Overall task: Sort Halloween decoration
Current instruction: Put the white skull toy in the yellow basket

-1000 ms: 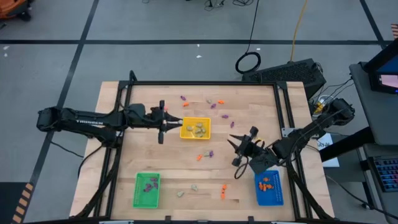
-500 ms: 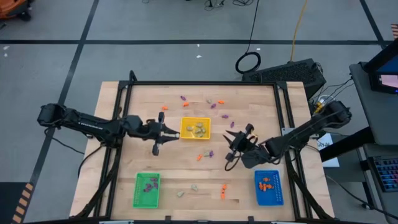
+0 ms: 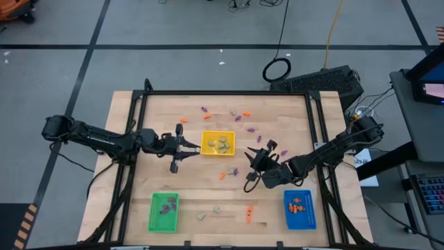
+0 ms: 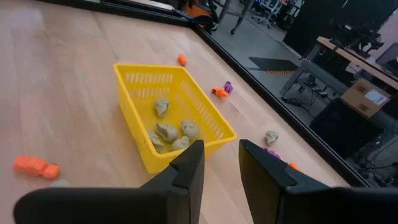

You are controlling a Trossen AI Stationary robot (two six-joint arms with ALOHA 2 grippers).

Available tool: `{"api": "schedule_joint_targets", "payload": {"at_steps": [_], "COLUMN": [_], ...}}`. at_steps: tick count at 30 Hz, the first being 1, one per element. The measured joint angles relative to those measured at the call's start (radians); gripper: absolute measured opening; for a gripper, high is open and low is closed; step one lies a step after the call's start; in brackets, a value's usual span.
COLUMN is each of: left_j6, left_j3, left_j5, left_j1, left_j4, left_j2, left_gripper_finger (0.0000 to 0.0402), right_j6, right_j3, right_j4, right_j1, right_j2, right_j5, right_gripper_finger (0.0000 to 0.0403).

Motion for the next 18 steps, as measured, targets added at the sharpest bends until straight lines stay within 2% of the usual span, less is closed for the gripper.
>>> {"api": "schedule_joint_targets", "payload": {"at_steps": [8, 18], "left_j6": [0.186, 0.543], "left_j3": [0.000, 0.000], "left_j5": [-0.012, -0.052], "left_j1": [0.000, 0.000], "left_j4": [-0.010, -0.042], "left_j2": [0.000, 0.000], "left_gripper_finger": [0.0089, 0.0090], "right_j6": [-0.002, -0.002], "right_j3": [0.000, 0.000], "right_j4": [0.001, 0.001], "right_j1": [0.000, 0.000], "right_j2": [0.000, -0.001], "right_j5": [-0.024, -0.048], "right_gripper_finger": [0.0089, 0.0089]}}
